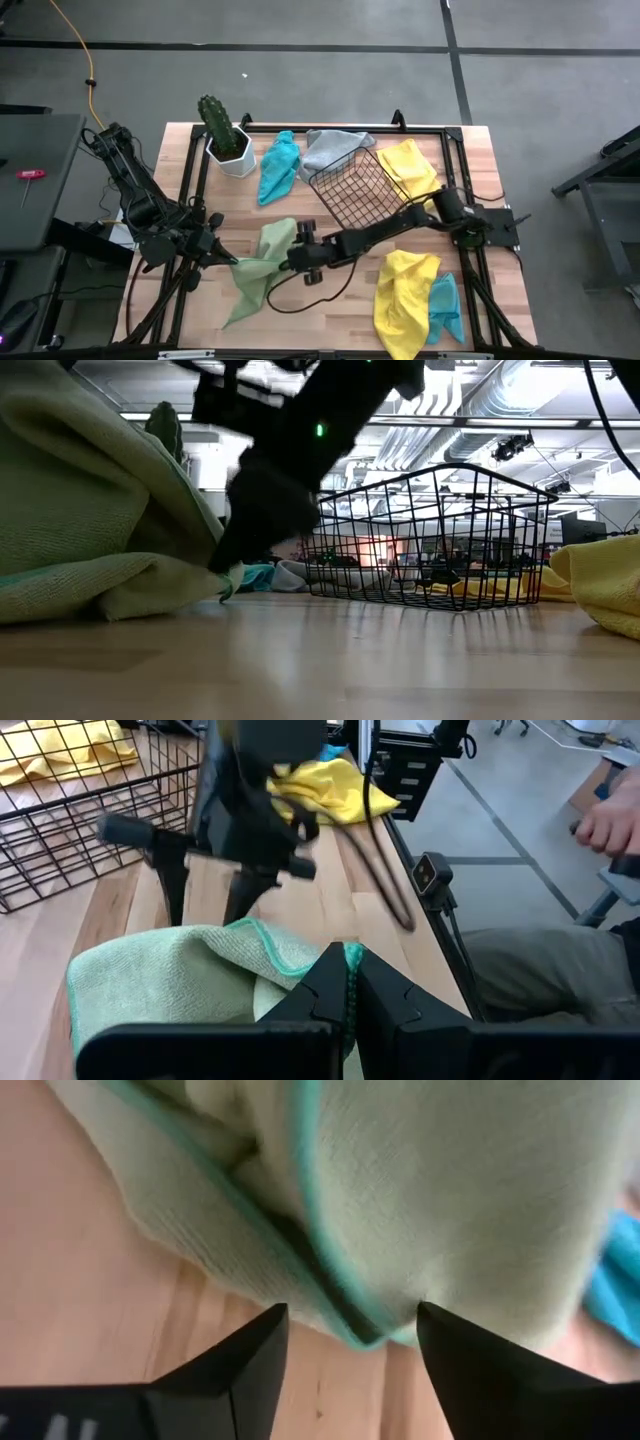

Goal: Fold microfiber towels
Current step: Fold the green microfiber towel

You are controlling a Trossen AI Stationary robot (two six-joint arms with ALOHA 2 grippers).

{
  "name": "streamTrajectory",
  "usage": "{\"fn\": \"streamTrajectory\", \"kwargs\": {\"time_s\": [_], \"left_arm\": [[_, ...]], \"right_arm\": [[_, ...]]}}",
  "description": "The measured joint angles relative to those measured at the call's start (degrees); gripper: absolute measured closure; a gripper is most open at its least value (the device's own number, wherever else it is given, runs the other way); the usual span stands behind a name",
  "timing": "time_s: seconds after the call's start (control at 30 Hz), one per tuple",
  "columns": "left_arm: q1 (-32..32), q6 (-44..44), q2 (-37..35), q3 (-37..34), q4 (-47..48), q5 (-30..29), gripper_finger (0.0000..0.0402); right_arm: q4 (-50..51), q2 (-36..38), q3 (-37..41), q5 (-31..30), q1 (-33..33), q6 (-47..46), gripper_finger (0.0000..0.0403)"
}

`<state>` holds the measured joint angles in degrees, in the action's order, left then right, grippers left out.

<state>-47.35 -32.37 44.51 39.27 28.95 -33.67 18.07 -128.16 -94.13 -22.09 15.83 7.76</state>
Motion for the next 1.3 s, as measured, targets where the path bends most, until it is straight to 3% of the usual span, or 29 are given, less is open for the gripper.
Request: {"fn": "streamTrajectory", "kwargs": {"time_s": [0.17,0.4,0.87,1.3], "left_arm": [[0.00,-0.47,0.00,0.00,0.02,0.02,0.0401],[0.02,-0.47,0.00,0.02,0.00,0.02,0.0401],[0.02,-0.42,0.00,1.33,0.04,0.02,0.0401],[2.59,10.55,0.07,16.84,11.96,-4.62,0.0401]], "right_arm": [[-4.32,-0.93,0.00,-1.05,-0.52,-0.26,0.0187],[-6.79,-0.96,0.00,-4.33,-0.41,0.16,0.0227],[-3.80,0.16,0.00,-9.39,0.06,3.91,0.0394],[7.17,16.45,0.00,-10.33,2.84,2.56,0.0401]]}}
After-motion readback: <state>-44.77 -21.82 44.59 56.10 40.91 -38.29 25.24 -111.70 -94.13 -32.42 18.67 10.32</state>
